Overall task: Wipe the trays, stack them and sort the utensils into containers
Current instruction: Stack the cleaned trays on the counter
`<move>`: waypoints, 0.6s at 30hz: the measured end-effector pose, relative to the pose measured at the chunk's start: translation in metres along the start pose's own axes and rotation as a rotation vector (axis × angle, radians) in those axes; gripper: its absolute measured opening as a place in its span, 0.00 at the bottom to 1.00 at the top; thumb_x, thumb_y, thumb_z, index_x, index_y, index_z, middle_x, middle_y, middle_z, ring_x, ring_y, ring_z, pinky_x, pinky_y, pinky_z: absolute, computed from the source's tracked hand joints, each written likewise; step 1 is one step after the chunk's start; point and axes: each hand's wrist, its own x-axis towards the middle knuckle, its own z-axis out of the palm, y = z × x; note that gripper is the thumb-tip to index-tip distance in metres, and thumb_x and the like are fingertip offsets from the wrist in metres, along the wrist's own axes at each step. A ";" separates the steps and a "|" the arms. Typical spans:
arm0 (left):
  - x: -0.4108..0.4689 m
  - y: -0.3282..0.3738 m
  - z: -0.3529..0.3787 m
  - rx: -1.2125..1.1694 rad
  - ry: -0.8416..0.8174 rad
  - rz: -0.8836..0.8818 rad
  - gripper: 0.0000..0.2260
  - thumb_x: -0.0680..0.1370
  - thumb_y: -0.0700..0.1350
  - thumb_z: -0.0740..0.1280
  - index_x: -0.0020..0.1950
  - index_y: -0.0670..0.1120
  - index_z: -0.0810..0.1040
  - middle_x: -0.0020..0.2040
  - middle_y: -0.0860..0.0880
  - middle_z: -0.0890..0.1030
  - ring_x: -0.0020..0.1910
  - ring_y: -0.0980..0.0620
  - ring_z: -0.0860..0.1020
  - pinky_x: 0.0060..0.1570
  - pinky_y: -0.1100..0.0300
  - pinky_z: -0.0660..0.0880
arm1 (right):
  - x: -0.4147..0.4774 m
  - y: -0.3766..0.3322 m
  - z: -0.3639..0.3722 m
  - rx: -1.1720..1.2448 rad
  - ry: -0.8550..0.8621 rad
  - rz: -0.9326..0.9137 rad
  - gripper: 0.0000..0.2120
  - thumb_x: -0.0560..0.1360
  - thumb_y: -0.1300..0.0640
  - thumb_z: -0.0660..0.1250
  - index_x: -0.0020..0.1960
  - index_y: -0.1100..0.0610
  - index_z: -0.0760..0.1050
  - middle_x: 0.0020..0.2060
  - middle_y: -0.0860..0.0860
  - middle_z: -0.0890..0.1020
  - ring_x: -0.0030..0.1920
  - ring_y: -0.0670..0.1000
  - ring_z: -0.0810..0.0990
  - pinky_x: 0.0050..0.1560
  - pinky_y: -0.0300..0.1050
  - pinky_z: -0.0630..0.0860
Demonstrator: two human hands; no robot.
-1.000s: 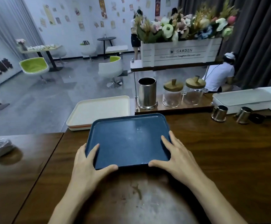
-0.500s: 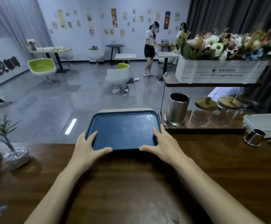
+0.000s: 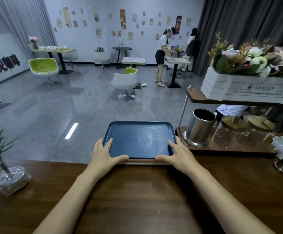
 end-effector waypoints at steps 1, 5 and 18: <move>0.002 -0.002 0.002 0.008 -0.003 -0.002 0.57 0.63 0.76 0.70 0.84 0.50 0.55 0.83 0.49 0.51 0.82 0.50 0.48 0.79 0.46 0.56 | 0.003 0.001 0.001 0.004 -0.007 0.004 0.57 0.63 0.24 0.69 0.82 0.51 0.54 0.82 0.52 0.47 0.80 0.55 0.52 0.76 0.54 0.58; 0.005 -0.005 0.005 0.039 -0.015 -0.011 0.56 0.63 0.79 0.67 0.83 0.50 0.57 0.84 0.51 0.46 0.83 0.51 0.44 0.80 0.45 0.54 | 0.010 0.000 0.001 -0.032 -0.049 0.004 0.58 0.63 0.23 0.69 0.82 0.51 0.53 0.82 0.52 0.45 0.81 0.55 0.50 0.77 0.54 0.56; 0.084 0.012 0.002 0.343 0.054 0.253 0.31 0.79 0.66 0.63 0.79 0.54 0.68 0.83 0.45 0.57 0.83 0.45 0.50 0.80 0.42 0.49 | 0.067 -0.034 0.002 -0.186 0.017 -0.137 0.43 0.76 0.28 0.57 0.81 0.53 0.55 0.82 0.51 0.48 0.81 0.53 0.48 0.78 0.55 0.54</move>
